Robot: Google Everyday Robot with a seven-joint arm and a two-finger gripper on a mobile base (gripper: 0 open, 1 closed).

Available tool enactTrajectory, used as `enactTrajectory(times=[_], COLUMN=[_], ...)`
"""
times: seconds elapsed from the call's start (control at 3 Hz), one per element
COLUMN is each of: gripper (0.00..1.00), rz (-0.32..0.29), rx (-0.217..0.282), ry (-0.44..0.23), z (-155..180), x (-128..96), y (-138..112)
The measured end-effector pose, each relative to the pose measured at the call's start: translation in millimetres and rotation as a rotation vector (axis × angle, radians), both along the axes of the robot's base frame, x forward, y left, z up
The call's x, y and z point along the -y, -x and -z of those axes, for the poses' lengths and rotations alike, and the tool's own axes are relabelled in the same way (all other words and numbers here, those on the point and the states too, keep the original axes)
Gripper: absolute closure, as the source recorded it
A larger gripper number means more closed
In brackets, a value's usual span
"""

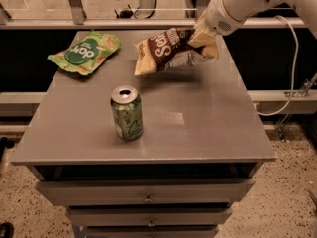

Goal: Move brown chip bag near green can

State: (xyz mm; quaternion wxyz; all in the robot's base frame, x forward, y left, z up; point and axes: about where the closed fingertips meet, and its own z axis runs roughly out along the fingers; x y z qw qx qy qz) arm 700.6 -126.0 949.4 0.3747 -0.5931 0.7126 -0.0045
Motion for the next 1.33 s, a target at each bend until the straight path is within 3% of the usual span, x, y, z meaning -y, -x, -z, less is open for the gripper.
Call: enactTrajectory(times=[0.33, 0.67, 1.0, 1.33], gripper=[1.0, 1.0, 0.84, 0.61], rz=[-0.059, -0.076, -0.084, -0.078], rx=[-0.14, -0.211, -0.252, -0.281], ry=[-0.009, -0.021, -0.027, -0.036], z=[24, 40, 49, 55], x=[-7, -9, -13, -11], y=[76, 109, 127, 140])
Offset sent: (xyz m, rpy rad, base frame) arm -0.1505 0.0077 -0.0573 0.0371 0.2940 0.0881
